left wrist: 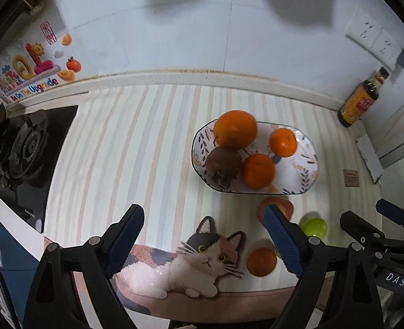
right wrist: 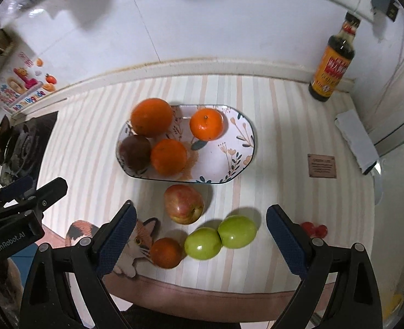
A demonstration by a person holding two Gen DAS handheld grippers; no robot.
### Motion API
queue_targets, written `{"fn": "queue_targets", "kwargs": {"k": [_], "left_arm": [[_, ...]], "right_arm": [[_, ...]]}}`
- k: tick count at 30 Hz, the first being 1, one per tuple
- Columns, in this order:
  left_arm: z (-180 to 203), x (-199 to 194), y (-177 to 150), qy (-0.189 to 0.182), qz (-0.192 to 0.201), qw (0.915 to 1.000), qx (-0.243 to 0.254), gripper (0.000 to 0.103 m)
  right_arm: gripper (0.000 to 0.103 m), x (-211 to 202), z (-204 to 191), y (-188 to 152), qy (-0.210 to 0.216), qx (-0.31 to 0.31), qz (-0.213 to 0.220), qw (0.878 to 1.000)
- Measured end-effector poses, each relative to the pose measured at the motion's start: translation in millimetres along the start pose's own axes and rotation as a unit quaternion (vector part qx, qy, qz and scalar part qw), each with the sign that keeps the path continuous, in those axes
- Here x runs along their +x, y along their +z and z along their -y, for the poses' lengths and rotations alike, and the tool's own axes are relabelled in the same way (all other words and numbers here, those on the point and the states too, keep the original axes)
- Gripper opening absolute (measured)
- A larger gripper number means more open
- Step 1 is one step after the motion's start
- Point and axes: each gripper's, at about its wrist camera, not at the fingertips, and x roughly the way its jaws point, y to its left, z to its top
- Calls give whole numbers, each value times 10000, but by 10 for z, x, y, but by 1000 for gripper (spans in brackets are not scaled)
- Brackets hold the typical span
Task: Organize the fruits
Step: 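Lift both tools away from the plate toward the remaining fruit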
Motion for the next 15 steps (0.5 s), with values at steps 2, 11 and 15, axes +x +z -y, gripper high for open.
{"fn": "queue_targets", "kwargs": {"k": [2, 11, 15], "left_arm": [[17, -126, -46, 13, 101, 9999, 41, 90], [50, -634, -225, -150, 419, 9990, 17, 90], [68, -789, -273, -93, 588, 9982, 21, 90]], "right_arm": [[98, -163, -9, -52, -8, -11, 115, 9999], [98, -770, 2, -297, 4, 53, 510, 9987], [98, -973, 36, -383, 10, 122, 658, 9978]]}}
